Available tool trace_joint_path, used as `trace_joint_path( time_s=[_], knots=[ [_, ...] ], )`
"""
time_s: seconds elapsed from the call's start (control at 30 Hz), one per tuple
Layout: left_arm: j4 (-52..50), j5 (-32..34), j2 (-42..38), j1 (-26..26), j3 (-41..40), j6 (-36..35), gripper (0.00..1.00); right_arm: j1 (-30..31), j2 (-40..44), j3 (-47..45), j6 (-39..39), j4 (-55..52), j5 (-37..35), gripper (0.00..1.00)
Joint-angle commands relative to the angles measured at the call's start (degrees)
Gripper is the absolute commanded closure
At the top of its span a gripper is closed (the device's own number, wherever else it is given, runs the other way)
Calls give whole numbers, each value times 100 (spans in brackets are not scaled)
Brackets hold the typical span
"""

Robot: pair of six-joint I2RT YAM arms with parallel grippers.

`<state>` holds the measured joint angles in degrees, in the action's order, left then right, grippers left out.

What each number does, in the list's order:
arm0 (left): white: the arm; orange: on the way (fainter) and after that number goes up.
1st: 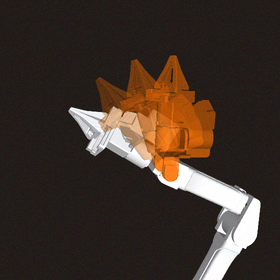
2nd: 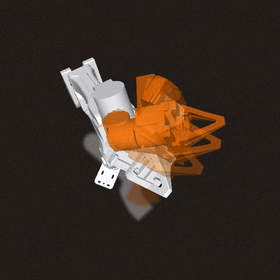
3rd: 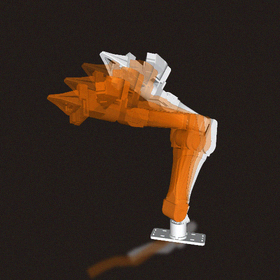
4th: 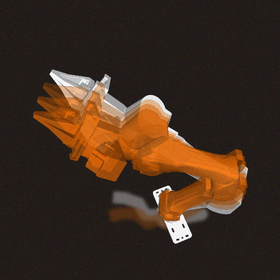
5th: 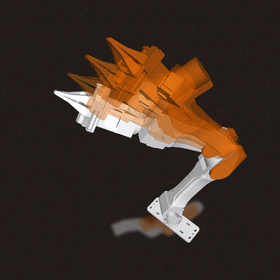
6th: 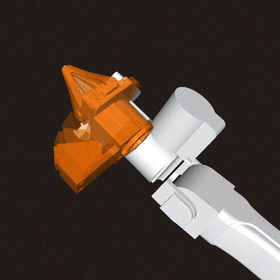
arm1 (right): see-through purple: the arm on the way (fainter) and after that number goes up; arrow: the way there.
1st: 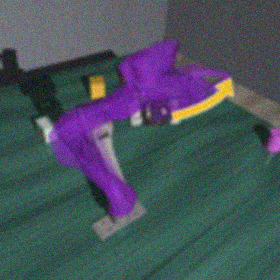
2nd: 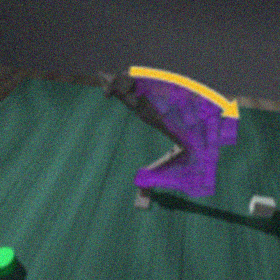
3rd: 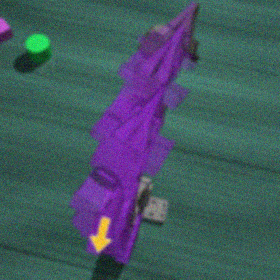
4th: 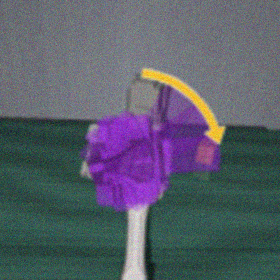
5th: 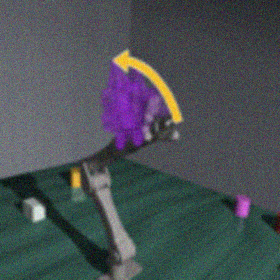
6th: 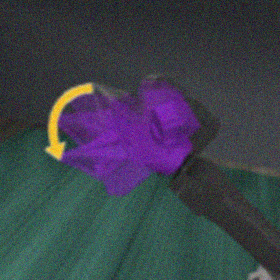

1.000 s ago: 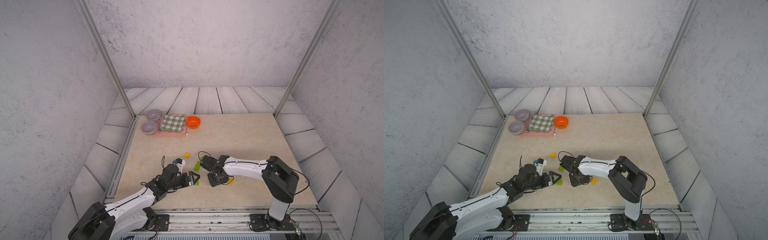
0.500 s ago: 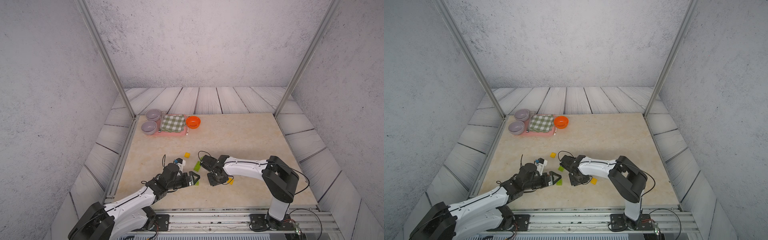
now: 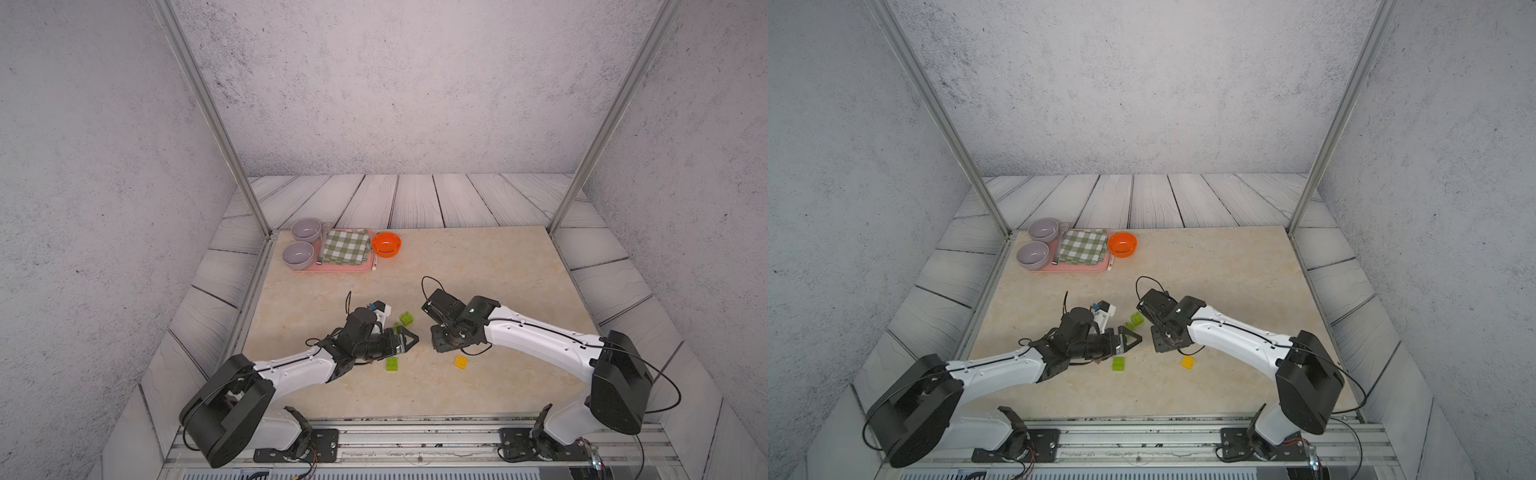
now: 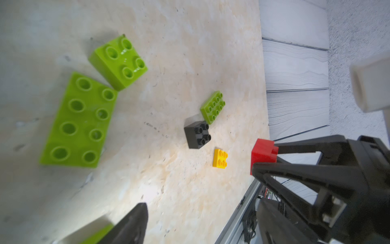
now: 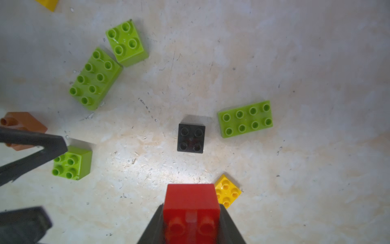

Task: Assemble the letter r with lego
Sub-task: Assemble the lego brick with the lego brick.

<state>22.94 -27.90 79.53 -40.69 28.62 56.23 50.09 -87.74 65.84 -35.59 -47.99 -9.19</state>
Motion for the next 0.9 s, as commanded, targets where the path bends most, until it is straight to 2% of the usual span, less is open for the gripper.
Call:
trace_joint_path(
  time_s=[0.0,0.1,0.2,0.33,0.5,0.87],
  knots=[
    [1105,-303,454,-18,264,358,16,-306,-38,-15,692,-32,625,100],
    [1394,-321,801,24,371,460,17,-366,82,-131,630,277,658,100],
    [1418,-285,963,127,360,462,17,-408,-246,145,565,162,545,100],
    [1277,-285,942,267,251,359,18,-401,-874,547,515,-128,476,100],
    [1331,-357,932,429,49,336,18,-403,-1175,648,415,9,548,100],
    [1773,-575,1210,439,-144,415,19,-417,-1483,719,268,97,506,100]
  ],
)
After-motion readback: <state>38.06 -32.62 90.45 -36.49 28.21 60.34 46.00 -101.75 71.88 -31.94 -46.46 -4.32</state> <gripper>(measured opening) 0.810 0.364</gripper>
